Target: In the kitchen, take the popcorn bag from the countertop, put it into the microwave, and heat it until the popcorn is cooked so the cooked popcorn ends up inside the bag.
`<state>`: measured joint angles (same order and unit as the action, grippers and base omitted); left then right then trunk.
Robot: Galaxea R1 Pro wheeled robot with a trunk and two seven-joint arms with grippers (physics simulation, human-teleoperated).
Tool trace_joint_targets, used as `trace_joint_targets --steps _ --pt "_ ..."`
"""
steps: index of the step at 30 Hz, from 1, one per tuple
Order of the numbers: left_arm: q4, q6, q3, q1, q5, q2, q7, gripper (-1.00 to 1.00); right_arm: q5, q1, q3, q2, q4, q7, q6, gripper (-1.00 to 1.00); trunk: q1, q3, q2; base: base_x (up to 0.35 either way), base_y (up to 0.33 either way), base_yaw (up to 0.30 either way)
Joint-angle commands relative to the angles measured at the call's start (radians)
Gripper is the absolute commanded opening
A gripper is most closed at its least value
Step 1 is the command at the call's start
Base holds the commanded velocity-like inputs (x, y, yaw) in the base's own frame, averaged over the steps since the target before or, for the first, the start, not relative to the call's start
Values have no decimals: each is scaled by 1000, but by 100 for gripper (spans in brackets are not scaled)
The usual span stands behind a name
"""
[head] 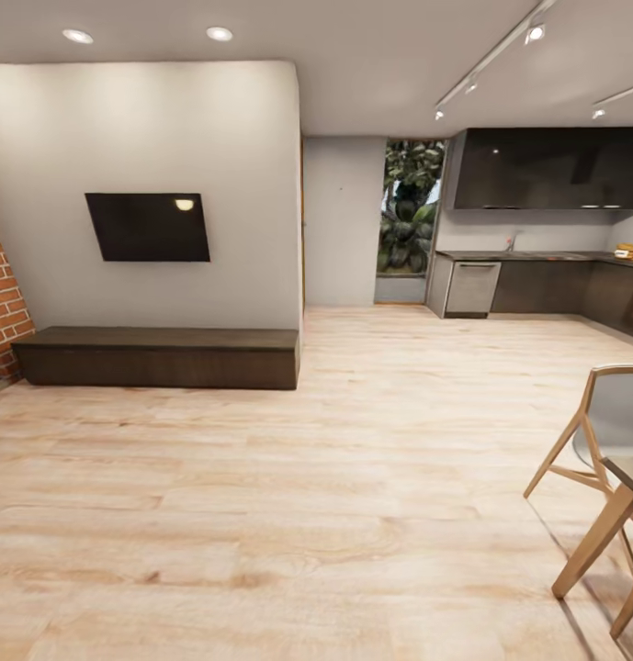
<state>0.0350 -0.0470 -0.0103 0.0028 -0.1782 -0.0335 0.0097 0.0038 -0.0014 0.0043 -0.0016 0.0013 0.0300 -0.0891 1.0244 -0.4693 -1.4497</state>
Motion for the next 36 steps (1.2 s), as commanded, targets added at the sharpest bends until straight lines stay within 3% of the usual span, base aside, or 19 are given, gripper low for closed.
trace_joint_targets --steps 1,36 --pt "1 -1 0 0 -6 0 1 100 0 0 0 0 0 2 -3 100 1 -1 0 332 0 0" --pt "1 -1 0 1 -6 0 1 100 -1 0 1 3 0 4 -1 100 1 -1 0 332 0 0"
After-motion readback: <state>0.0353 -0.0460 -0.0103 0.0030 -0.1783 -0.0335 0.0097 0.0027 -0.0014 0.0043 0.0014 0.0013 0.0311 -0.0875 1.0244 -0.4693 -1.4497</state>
